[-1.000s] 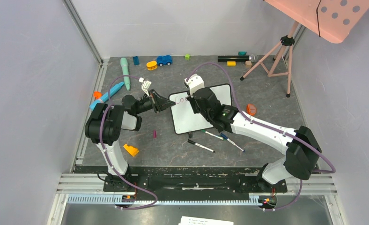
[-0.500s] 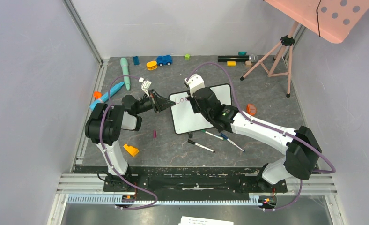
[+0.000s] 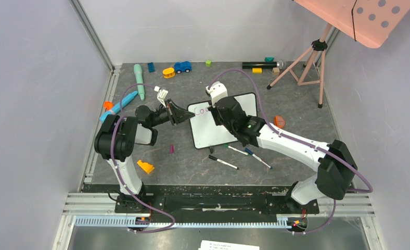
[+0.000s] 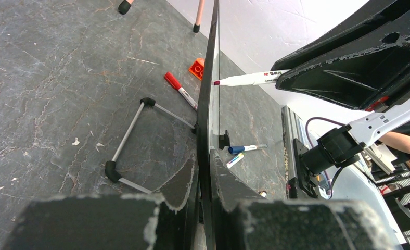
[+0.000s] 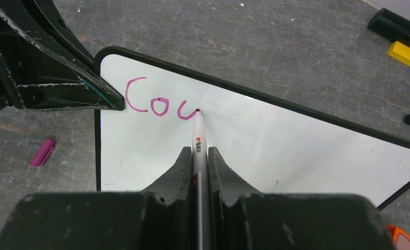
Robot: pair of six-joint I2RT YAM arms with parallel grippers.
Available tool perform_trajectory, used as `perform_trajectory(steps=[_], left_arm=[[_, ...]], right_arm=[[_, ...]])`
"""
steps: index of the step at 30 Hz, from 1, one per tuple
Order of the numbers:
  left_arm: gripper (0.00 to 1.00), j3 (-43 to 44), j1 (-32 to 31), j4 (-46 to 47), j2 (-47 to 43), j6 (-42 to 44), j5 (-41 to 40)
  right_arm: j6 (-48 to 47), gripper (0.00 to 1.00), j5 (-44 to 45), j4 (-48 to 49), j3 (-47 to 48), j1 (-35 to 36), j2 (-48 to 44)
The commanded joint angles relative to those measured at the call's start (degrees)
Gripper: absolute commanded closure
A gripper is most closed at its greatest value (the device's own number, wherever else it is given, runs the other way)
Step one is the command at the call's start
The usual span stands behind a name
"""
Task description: Write a sentence on the whiteboard
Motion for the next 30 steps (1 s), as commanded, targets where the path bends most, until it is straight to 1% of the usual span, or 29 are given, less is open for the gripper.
perform_trajectory(steps=[1,13,23,30], left_arm=[[0.98,0.2,0.0,5.2,-1.7,2.5,1.4],[0.98,0.2,0.0,5.2,-1.8,2.5,1.4],[0.98,0.3,0.0,5.2,-1.6,2.4,1.4],[0.98,0.5,0.0,5.2,-1.5,2.2,1.3]], right_arm=[[0.3,1.0,0.4,0.7,-1.6,-1.1,-0.6],[0.5,1.0,0.5,0.3,-3.4,-1.1,-1.6],[0.6,1.0,0.2,-0.2,-3.2,-1.1,-2.9],[1.1,1.0,-3.9,1.1,-2.7,-1.3,-6.4]])
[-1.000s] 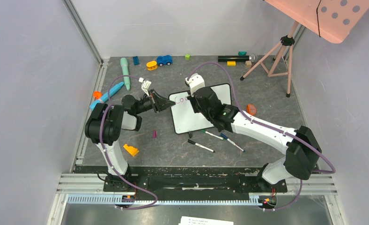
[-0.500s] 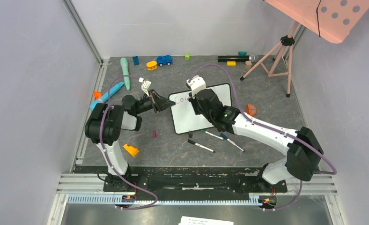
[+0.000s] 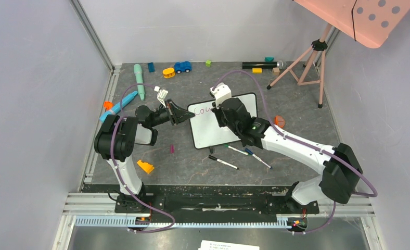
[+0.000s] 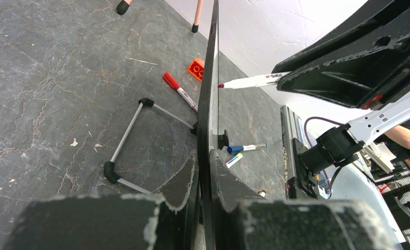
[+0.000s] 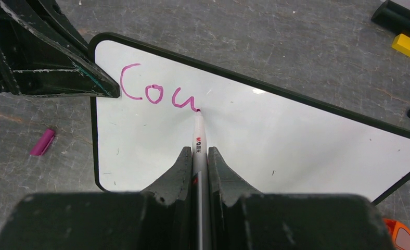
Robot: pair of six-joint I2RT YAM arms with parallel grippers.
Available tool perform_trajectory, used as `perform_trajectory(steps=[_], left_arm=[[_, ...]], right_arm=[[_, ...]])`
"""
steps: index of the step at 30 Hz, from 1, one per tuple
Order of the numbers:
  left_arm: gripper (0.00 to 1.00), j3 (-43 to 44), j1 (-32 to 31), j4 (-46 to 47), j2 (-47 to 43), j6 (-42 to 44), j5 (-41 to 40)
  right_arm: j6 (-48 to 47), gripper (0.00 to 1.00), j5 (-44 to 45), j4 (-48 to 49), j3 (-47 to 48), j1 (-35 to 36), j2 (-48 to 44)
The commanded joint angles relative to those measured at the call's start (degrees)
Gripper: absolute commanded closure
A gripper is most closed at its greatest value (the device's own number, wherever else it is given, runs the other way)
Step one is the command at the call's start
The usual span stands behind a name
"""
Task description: Write a sentence on the whiteboard
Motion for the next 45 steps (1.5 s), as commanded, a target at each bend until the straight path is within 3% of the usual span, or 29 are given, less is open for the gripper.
perform_trajectory(steps=[1,45], left_arm=[[0.98,0.5,0.0,5.0,-1.4,2.2,1.1],[0.98,0.8,0.0,5.0,-1.1,1.9,1.1]], right_arm=[[0.8,1.0,-2.6,1.4,0.0,-0.7,-4.6],[-1.0,1.0,0.5,1.3,1.5,-2.0,0.3]])
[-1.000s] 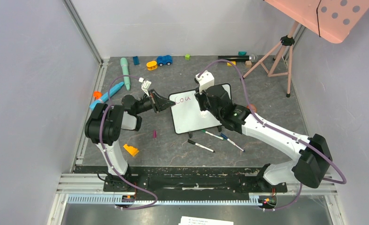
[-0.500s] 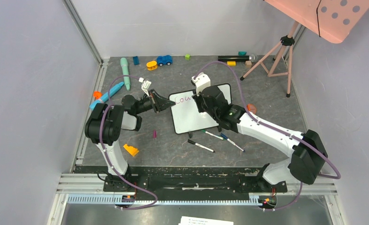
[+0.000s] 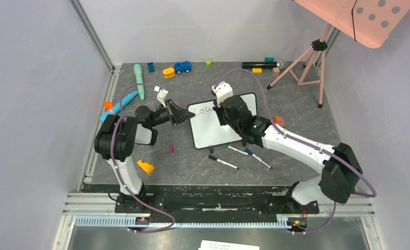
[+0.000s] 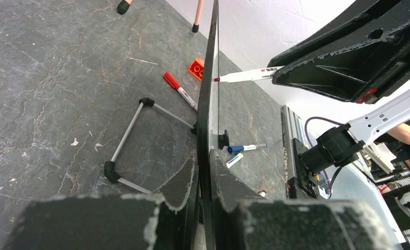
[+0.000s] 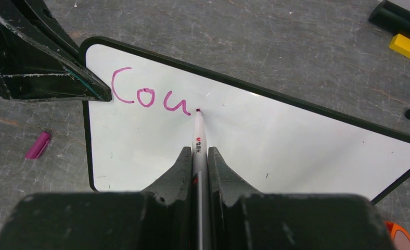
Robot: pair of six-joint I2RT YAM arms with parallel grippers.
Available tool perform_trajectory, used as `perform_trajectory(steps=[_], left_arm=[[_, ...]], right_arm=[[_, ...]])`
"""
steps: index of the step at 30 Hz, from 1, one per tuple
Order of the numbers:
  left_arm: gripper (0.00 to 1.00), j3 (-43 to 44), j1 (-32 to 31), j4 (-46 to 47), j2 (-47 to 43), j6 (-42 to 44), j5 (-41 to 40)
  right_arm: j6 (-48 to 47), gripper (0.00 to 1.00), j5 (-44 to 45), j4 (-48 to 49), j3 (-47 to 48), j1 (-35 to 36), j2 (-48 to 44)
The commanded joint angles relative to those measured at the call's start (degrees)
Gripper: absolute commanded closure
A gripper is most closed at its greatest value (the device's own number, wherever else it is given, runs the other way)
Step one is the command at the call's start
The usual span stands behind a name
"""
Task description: Write a sentence on the whiteboard
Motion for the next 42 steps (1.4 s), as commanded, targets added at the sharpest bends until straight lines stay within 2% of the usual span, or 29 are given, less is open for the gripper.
perform_trajectory(steps=[1,19,42], left_arm=[[0.98,0.8,-0.1,5.1,-1.1,1.9,1.1],[0.98,0.8,-0.1,5.1,-1.1,1.8,1.1],[0.98,0.7,-0.1,5.1,-1.2,2.0,1.0]], right_arm=[[-0.8,1.0,2.7,0.8,1.7,-0.2,0.7],[-1.5,1.0,3.1,0.3,3.7,-0.5,1.7],[0.6,1.0,1.1,0.6,-2.7,-0.5,-1.2]])
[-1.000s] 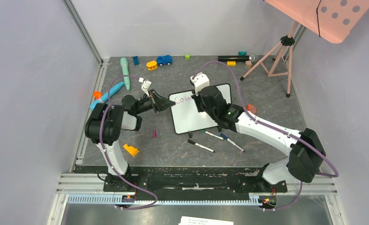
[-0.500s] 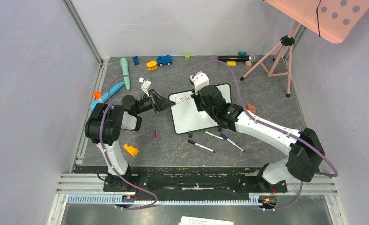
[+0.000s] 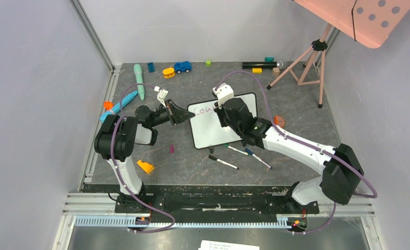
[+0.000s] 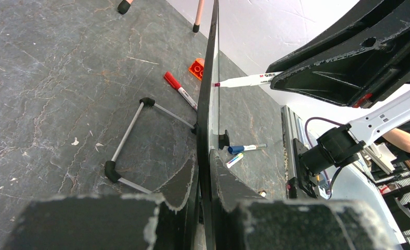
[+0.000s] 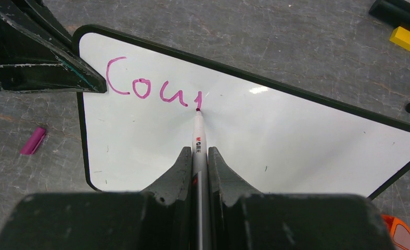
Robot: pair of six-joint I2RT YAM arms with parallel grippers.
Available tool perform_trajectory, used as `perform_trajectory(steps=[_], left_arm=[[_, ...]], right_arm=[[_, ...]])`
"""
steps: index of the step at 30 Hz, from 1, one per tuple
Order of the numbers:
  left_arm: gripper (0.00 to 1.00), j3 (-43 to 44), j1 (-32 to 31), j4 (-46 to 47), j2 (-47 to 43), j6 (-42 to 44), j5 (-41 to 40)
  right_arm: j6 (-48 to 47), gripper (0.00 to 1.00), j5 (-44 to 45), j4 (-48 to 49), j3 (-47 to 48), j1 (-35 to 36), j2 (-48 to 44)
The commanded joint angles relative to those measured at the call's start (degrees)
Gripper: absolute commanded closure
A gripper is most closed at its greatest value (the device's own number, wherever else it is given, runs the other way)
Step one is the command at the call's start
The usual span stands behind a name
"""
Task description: Write a sentence on the whiteboard
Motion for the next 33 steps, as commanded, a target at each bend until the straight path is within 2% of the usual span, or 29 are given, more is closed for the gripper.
perform_trajectory(steps=[1,33], left_arm=[[0.98,0.7,-0.1,5.2,-1.2,2.0,1.1],[0.98,0.7,-0.1,5.2,-1.1,2.0,1.1]], right_arm=[[0.3,1.0,0.7,0.3,-1.0,-0.6,-0.5],[-1.1,1.0,2.9,0.4,3.6,-2.0,1.2]])
